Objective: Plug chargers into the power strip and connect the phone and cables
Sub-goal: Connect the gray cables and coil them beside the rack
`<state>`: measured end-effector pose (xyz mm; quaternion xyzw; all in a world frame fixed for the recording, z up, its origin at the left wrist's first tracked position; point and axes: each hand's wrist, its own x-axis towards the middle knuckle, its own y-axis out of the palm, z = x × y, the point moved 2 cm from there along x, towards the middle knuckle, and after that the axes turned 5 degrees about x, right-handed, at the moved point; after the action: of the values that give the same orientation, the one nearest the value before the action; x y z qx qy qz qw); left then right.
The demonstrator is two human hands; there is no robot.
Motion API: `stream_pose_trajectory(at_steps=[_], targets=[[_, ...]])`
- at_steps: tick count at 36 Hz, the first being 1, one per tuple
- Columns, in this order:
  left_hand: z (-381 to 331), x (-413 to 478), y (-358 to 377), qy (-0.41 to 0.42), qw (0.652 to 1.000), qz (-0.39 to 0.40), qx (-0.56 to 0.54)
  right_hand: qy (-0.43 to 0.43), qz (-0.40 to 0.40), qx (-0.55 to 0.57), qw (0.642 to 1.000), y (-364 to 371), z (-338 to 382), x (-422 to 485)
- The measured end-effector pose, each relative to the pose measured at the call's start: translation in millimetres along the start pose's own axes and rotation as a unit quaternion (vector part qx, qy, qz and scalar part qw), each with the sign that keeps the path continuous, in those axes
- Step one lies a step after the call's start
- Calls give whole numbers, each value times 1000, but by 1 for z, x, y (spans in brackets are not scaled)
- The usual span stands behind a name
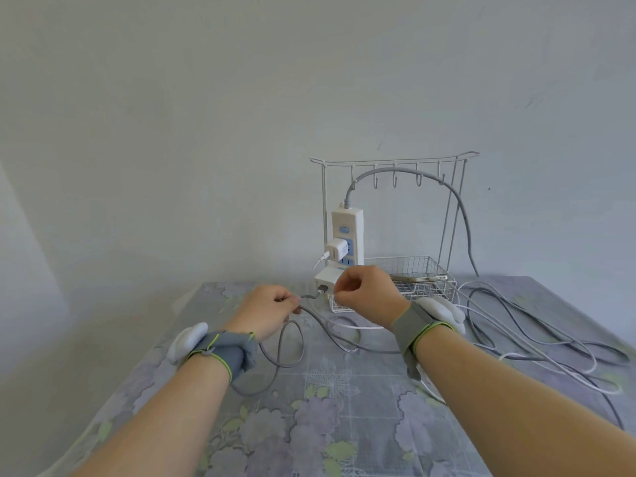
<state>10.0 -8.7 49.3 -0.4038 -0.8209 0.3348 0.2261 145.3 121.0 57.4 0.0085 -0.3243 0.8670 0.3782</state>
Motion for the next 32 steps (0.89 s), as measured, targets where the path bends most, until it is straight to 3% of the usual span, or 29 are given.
stream_pose_trajectory(at_steps=[4, 7, 9, 11, 15, 17, 19, 21, 23, 25, 28, 32], targets=[[-1, 3, 5, -75, 991, 39, -106, 57, 166, 67, 982, 12, 9, -3], [1, 5, 4, -100, 984, 20, -146, 99, 281, -6, 955, 20, 3, -11], [6, 6, 1, -102, 988, -12, -116, 114, 314, -68, 940, 11, -4, -15], [12, 7, -3, -101, 992, -40, -71, 124, 284, -75, 948, -8, -12, -12], [18, 6, -7, -123, 991, -48, 11, 127, 142, -2, 982, -57, -16, -3], [19, 6, -6, -120, 987, -47, 99, 109, 107, 6, 988, -73, -10, -1], [8, 2, -6, -71, 963, -113, 232, 84, 96, 6, 992, -83, 1, -1], [-17, -6, -5, 23, 935, -207, 286, 61, 100, 10, 993, -86, 11, -1], [-53, -16, -1, 137, 925, -240, 261, 42, 108, 10, 993, -86, 22, -1], [-79, -17, 6, 187, 940, -195, 206, 30, 111, 27, 993, -83, 30, -1], [-98, -13, 11, 164, 973, -124, 109, 21, 119, 44, 992, -83, 40, -2], [-92, -8, -6, 158, 980, -122, 22, 29, 119, 3, 992, -92, 40, -3]])
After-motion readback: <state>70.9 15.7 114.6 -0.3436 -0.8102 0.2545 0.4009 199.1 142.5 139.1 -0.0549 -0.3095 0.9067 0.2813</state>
